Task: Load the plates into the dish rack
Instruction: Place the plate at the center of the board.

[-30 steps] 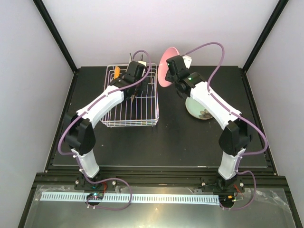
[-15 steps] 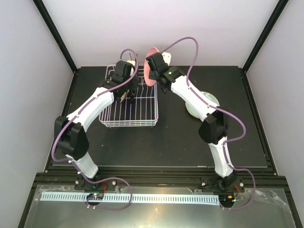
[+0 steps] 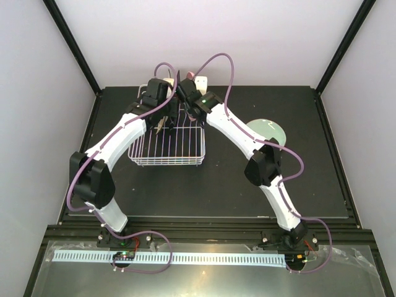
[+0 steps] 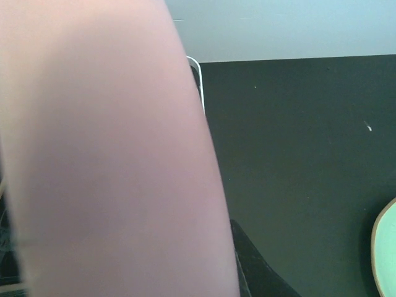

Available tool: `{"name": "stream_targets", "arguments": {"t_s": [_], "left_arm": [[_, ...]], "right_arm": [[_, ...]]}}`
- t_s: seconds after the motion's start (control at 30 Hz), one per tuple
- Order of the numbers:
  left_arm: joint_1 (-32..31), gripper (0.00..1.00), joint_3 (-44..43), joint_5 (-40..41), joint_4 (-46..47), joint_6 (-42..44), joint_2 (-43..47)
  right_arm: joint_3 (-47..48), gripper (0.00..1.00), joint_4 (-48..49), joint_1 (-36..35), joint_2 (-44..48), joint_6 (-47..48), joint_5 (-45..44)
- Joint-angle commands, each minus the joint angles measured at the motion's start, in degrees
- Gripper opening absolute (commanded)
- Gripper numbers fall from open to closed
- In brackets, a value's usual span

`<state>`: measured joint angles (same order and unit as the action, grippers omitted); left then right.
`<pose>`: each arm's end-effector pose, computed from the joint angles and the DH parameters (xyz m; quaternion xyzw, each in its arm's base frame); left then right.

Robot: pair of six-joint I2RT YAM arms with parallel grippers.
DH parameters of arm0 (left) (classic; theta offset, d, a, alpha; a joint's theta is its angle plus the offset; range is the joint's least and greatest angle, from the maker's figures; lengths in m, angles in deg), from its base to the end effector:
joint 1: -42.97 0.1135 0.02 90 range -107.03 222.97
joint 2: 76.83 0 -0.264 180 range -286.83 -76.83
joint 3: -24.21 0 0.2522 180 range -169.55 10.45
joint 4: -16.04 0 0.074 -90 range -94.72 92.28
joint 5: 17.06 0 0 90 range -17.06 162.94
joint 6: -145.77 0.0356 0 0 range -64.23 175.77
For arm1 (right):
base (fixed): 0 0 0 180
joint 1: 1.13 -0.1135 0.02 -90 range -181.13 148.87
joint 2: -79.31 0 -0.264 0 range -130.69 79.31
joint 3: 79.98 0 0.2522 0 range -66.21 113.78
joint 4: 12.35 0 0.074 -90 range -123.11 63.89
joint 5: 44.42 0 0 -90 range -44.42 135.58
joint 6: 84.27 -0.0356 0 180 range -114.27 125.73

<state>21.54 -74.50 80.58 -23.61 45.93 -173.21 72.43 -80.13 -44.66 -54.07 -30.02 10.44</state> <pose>0.3631 -0.1374 0.3199 0.0609 0.8926 -0.0618 0.4424 0.3822 0.3348 0.3101 0.0456 0.8974 -0.0033 0.4388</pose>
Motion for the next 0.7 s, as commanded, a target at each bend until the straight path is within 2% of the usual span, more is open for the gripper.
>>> {"name": "stream_targets", "arguments": {"t_s": [0.0,0.2,0.43,0.5,0.6,0.67], "left_arm": [[1.8,0.07,2.0,2.4,-4.7,2.8,0.1],[1.9,0.06,2.8,1.7,-4.5,2.7,0.7],[2.1,0.05,3.7,1.0,-4.3,2.1,1.3],[2.2,0.04,3.9,0.8,-4.3,2.0,1.3],[2.3,0.04,4.0,0.6,-4.2,1.9,1.4],[2.3,0.04,4.0,0.5,-4.2,1.8,1.4]], "right_arm": [[2.5,0.01,-0.9,-0.9,-0.9,0.5,-5.6],[3.0,0.01,-1.9,-1.8,-2.7,-1.1,-7.1],[3.3,0.01,-0.7,-1.8,-5.7,-1.5,-4.8],[3.4,0.07,-0.5,-1.8,-6.3,-1.5,-3.9],[3.2,0.20,-0.9,-1.8,-6.6,-1.7,-3.4],[2.4,0.23,-0.8,-1.8,-6.3,-1.7,-3.3]]}}
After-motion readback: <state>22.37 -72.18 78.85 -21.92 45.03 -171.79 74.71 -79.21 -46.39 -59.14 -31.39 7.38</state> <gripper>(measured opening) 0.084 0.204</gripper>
